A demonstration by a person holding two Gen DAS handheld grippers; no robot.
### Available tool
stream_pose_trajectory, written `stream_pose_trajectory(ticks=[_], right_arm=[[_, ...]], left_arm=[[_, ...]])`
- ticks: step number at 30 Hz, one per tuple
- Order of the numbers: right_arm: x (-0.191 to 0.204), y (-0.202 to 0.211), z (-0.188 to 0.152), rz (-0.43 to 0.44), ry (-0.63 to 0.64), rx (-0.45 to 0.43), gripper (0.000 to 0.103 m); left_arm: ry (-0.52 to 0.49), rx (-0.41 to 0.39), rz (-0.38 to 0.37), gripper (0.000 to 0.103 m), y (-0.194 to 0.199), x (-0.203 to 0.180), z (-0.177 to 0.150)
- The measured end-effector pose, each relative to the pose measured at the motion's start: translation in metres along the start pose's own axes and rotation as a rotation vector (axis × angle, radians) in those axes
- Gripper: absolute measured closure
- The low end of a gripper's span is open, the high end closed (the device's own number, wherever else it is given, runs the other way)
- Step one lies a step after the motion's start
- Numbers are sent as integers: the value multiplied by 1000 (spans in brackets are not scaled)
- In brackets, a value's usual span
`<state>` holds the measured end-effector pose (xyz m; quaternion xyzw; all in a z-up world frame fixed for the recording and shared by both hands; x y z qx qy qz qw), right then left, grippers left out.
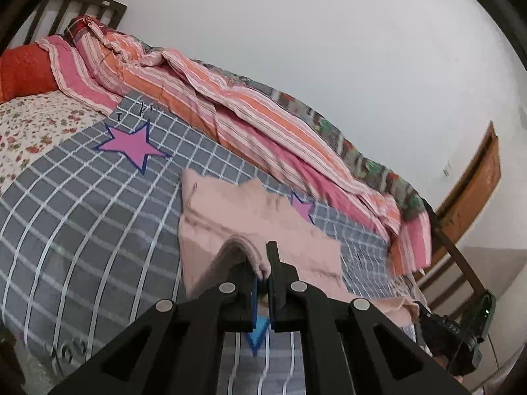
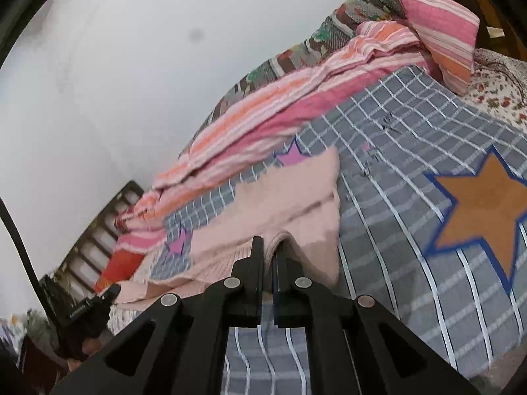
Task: Fold small clothes
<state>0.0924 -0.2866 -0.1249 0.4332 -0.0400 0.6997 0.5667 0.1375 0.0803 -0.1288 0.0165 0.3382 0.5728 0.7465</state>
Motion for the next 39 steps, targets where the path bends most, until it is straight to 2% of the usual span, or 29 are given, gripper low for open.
stream_pose_trajectory(ticks=[6,14,20,26,31,35,36,37,39], right_arm=[[9,-48,44,19,-47,-3,99],[6,-119,84,3,-64,7,99],[-9,-171,97,-52,-35,30,99],[-21,-214,106,-85,-3,55,99],[-30,-247,110,-124,26,83,99],[-43,-263,107,-191,54,81,97],[-47,-266,104,-198,50,88,93],[-50,-268,102,-203,43,95,91],[-54,-267,99,-201,30,101,86]], left_arm=[[15,-9,46,98,-51,6,36],[43,17,94,98,-128,21,62],[82,44,108,98,-179,31,71],[52,82,181,98,-225,43,72],[28,121,209,97,-250,49,71],[13,145,202,96,-263,49,67],[12,152,196,89,-265,48,67],[6,159,194,74,-265,48,66],[-25,159,182,59,-261,45,66]])
Point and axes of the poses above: each gripper's, at about its wrist camera, not at the fingertips, and y roughly against the way its jaws point, x to its left, z to its top, the point moved 10 cm from there along -y, roughly the way its jaws point, and after that the axes turned 5 degrees about -y, right-handed, at the moved point
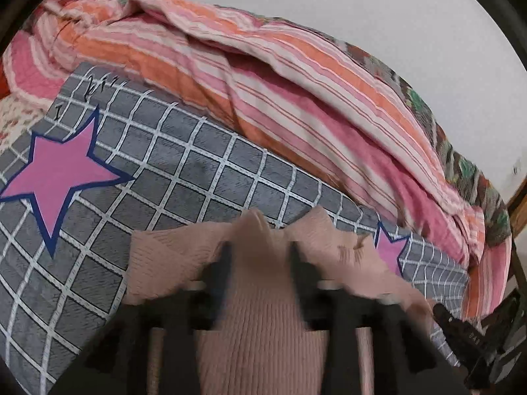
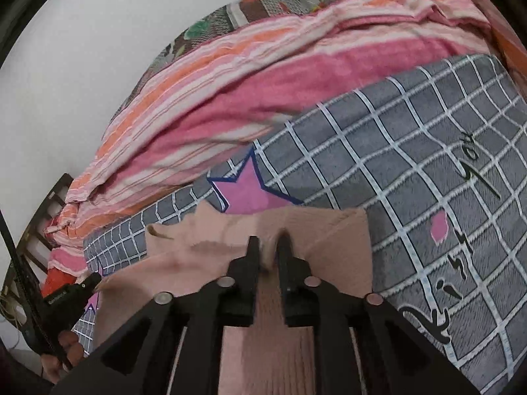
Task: Fold small clothes
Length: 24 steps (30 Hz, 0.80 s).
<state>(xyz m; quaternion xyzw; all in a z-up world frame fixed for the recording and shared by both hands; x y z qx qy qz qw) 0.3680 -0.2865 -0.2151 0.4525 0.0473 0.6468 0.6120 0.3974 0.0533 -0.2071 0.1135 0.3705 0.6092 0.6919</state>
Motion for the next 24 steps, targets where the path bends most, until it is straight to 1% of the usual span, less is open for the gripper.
stream_pose_trajectory(ticks=[4,5,6,7,10,13,17,20,22,24], right_arm=[[6,15,-5,-10,50,2,83],[8,24,-9,-17,73,-5,81],[10,35,-15,-20,101,-10,76],[12,46,-24,-21,129,-9,72],[14,74,-52,-22,204,11,65],[9,96,-79,-36,251,40,63],[-3,116,-113,-35,238,89,62],[-14,122,-136,-11,185,131,62],[-18,118,-145,2,152,155,62],[-21,112,-150,14,108,169,62]], left_arm=[[-41,-14,-15,55,19,-4,-5],[-47,-11,-14,53,24,-3,-8],[-55,-8,-9,50,32,-1,-14],[-64,-2,-5,50,40,1,-21],[-86,5,9,50,61,10,-41],[-94,22,23,48,83,22,-69],[-79,56,2,48,108,36,-107],[-51,85,-48,48,118,41,-137],[-46,113,-72,48,113,40,-146],[-20,111,-90,48,108,39,-146]])
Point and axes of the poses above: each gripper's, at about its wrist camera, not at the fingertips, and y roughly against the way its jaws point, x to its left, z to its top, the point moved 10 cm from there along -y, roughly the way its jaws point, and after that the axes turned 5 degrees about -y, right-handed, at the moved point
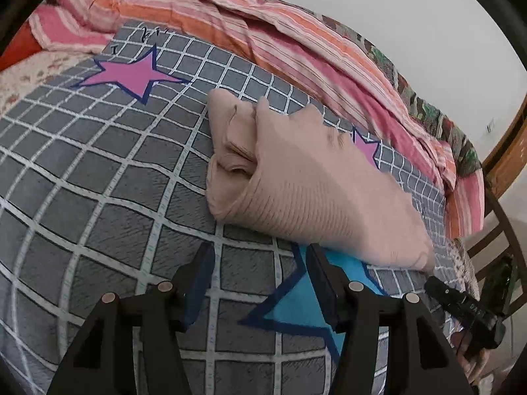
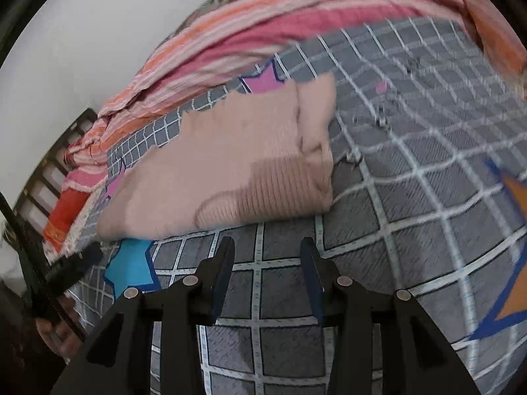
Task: Fold small clothes
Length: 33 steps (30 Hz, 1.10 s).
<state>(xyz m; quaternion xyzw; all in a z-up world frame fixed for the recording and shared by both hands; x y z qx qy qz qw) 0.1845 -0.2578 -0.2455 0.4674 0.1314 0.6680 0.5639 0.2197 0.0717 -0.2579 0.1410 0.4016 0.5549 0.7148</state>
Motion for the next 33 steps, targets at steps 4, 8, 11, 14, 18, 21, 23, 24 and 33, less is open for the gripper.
stream_pose_trajectory(ticks=[4,8,11,14,18,21,23,24,33], right_arm=[[2,-8,10,29,-57,-19,56],[-2,-23,25,53,-151,-21,56],[-3,-35,38,34,-176,-31,56],[-4,-47,51,1,-190,-42,62],[-6,-56,57,-3,-199,-21,94],[-6,-41,58,27,-192,-61,95],[-6,-29,54,36,-185,-71,95],[-6,-24,50,39,-186,-66,95],[-14,33,2,26,-109,-49,95]], left_arm=[[84,6,-83,47,-16,0,9],[107,-24,-81,47,-34,1,24],[123,-20,-76,50,-42,1,30],[148,-7,-52,77,-49,7,37],[184,-20,-132,93,-45,5,38],[149,-36,-129,94,-30,0,34],[140,-30,-124,94,-23,-3,28],[128,-28,-118,94,-18,-5,23],[24,-19,-78,93,28,-23,-30]])
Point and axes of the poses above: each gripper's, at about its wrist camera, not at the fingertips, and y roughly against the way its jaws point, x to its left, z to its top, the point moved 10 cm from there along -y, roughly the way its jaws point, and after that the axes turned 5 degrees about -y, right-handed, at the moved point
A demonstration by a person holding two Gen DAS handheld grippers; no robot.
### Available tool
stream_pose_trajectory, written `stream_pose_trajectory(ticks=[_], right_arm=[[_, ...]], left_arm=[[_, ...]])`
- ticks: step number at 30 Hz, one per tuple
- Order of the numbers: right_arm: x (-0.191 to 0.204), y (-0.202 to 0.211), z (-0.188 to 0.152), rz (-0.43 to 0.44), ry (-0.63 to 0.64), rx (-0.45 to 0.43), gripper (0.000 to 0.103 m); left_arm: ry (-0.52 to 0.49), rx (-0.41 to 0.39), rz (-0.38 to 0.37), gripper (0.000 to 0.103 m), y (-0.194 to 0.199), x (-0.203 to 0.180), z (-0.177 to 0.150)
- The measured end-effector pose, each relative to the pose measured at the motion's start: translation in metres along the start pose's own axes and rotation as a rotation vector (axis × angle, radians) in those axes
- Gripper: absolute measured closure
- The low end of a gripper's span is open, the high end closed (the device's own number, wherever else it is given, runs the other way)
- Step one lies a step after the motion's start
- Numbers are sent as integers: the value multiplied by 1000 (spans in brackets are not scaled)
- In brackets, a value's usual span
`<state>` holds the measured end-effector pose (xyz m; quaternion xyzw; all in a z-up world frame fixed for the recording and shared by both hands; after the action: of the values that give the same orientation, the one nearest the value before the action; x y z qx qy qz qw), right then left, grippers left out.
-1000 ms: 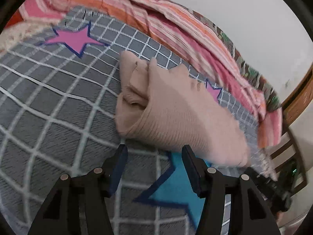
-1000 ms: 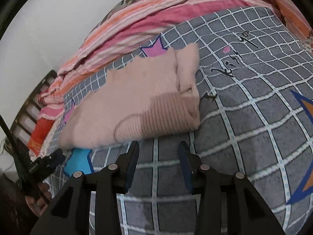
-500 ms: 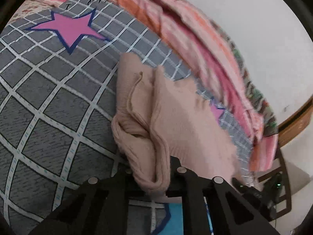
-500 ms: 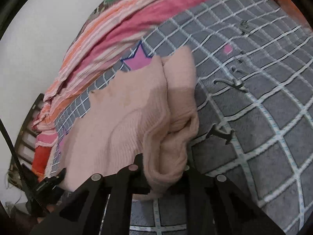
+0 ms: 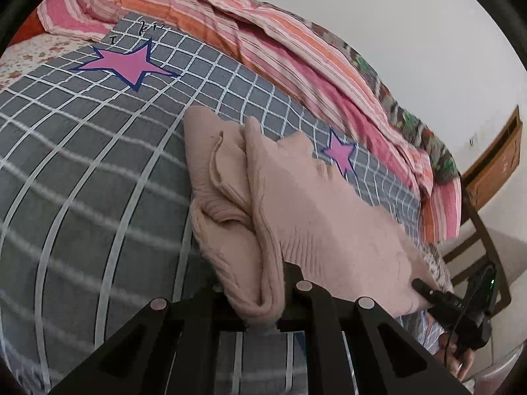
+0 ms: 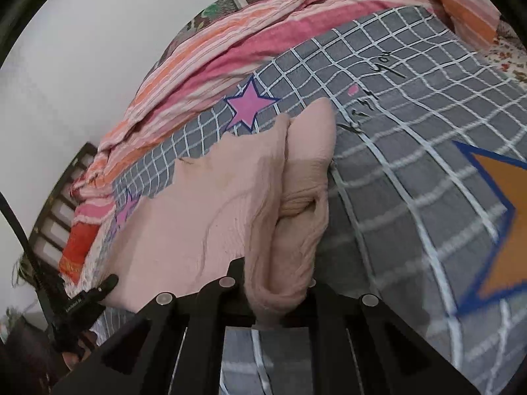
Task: Fold small clothes
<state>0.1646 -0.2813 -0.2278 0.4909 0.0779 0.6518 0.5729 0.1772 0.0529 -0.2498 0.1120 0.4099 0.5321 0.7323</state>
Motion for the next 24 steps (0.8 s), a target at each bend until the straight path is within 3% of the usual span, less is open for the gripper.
stream_pose_trajectory(ticks=[3,7,11,14,19,24], right_arm=[[-7,12,-15,-21,36,15,94],[-11,21,-20,-74,111,16,79],[-11,40,-2,-164,204,-73,77],[-5,42,18,-213,259,-117,77],[11,22,50,-235,304,-139,77],[21,-21,68,-253,310,-98,77]], left_arm=[[-32,6,26,88,6,-2,-8],[-82,-10,89,73,21,7,-5],[-135,-73,146,64,37,13,17],[-156,-108,135,59,42,11,43],[-211,-101,156,58,15,-5,82],[-249,-33,198,58,-35,-16,101]])
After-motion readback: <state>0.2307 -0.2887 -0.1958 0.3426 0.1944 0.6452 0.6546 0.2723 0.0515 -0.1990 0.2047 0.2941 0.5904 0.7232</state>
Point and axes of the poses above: each gripper's, at about its wrist camera, not at the fingertips, and y roughly against the way its jaws point, x to its left, z to its top, the point moved 10 cm from there along -y, roughly the way its jaws point, and after that the axes turned 5 degrees about -y, right-handed, at the moved point
